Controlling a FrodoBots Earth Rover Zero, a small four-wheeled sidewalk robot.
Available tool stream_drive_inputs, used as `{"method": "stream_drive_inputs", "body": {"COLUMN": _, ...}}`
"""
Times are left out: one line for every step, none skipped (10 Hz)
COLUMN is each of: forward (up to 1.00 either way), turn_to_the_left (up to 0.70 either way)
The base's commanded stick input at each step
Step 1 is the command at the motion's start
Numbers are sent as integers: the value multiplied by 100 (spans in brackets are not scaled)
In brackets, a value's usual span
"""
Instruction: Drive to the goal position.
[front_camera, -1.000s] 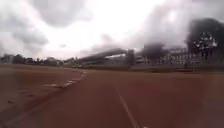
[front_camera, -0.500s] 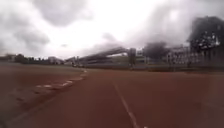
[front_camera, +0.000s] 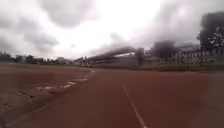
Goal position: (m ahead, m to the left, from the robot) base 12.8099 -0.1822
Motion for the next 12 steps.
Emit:
{"method": "stream_drive_inputs", "body": {"forward": 100, "turn_to_the_left": 0}}
{"method": "stream_drive_inputs", "body": {"forward": 100, "turn_to_the_left": 0}}
{"method": "stream_drive_inputs", "body": {"forward": 100, "turn_to_the_left": 0}}
{"method": "stream_drive_inputs", "body": {"forward": 100, "turn_to_the_left": 0}}
{"method": "stream_drive_inputs", "body": {"forward": 100, "turn_to_the_left": 0}}
{"method": "stream_drive_inputs", "body": {"forward": 100, "turn_to_the_left": 0}}
{"method": "stream_drive_inputs", "body": {"forward": 100, "turn_to_the_left": 0}}
{"method": "stream_drive_inputs", "body": {"forward": 100, "turn_to_the_left": 0}}
{"method": "stream_drive_inputs", "body": {"forward": 100, "turn_to_the_left": 0}}
{"method": "stream_drive_inputs", "body": {"forward": 100, "turn_to_the_left": 0}}
{"method": "stream_drive_inputs", "body": {"forward": 100, "turn_to_the_left": 0}}
{"method": "stream_drive_inputs", "body": {"forward": 100, "turn_to_the_left": 0}}
